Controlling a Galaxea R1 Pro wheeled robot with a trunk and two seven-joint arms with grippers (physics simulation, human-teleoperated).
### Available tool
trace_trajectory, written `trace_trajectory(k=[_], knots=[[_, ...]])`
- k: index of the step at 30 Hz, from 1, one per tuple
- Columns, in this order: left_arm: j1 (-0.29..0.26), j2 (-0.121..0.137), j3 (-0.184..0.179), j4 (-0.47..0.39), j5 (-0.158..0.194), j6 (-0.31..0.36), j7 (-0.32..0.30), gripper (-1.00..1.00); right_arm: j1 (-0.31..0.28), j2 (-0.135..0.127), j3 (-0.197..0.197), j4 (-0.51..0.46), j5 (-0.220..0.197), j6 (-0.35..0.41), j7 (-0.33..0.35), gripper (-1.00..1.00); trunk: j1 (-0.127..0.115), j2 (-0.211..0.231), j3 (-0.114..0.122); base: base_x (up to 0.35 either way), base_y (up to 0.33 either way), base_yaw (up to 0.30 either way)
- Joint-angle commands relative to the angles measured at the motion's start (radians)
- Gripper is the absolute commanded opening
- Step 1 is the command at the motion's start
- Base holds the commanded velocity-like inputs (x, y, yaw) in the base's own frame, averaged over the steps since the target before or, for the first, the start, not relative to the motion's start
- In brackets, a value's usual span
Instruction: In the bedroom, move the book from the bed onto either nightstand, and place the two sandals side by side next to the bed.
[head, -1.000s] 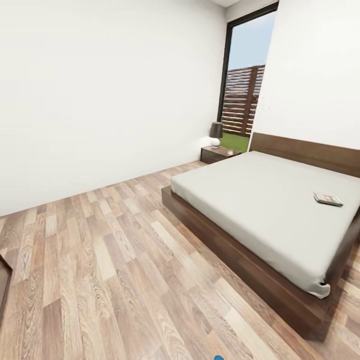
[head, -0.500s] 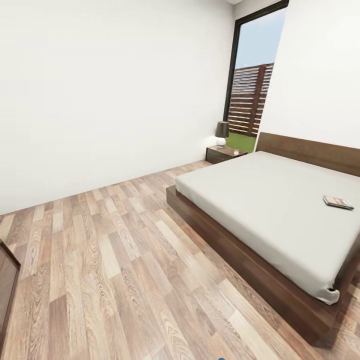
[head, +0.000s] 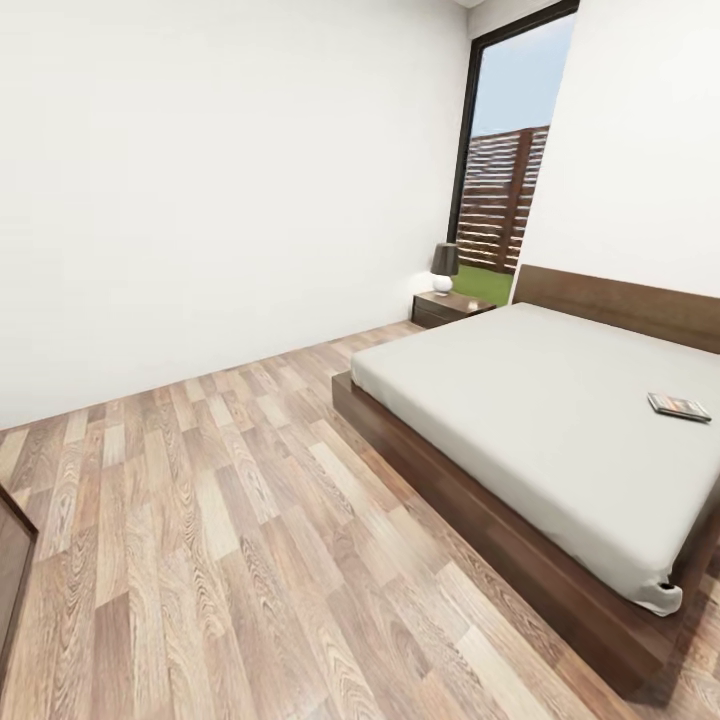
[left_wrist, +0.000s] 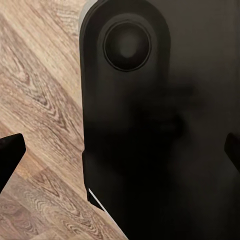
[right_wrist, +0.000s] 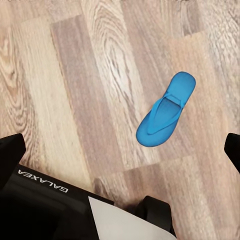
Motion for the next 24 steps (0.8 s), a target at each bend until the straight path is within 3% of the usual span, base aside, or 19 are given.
trace_trajectory(k=[1, 17, 21, 24], knots=[[-0.001, 0.0, 0.0, 0.001, 0.0, -0.003, 0.0, 1.0, 0.0, 0.0, -0.001, -0.001, 0.004, 0.0, 0.002, 1.0, 0.0, 0.0, -0.001, 0.01, -0.006, 0.001], [-0.017, 0.009, -0.004, -0.01, -0.001, 0.0, 0.0, 1.0, -0.007, 0.002, -0.013, -0.002, -0.014, 0.016, -0.027, 1.0, 0.0, 0.0, -0.001, 0.003, -0.002, 0.0], [-0.031, 0.013, -0.005, -0.014, -0.001, 0.004, 0.0, 1.0, -0.012, 0.003, -0.025, -0.001, -0.054, 0.028, -0.045, 1.0, 0.0, 0.0, -0.001, 0.0, 0.0, 0.0], [-0.051, 0.016, -0.006, -0.017, -0.004, 0.006, 0.0, 1.0, -0.016, 0.001, -0.04, -0.001, -0.12, 0.044, -0.06, 1.0, 0.0, 0.0, -0.001, 0.0, 0.0, 0.0]])
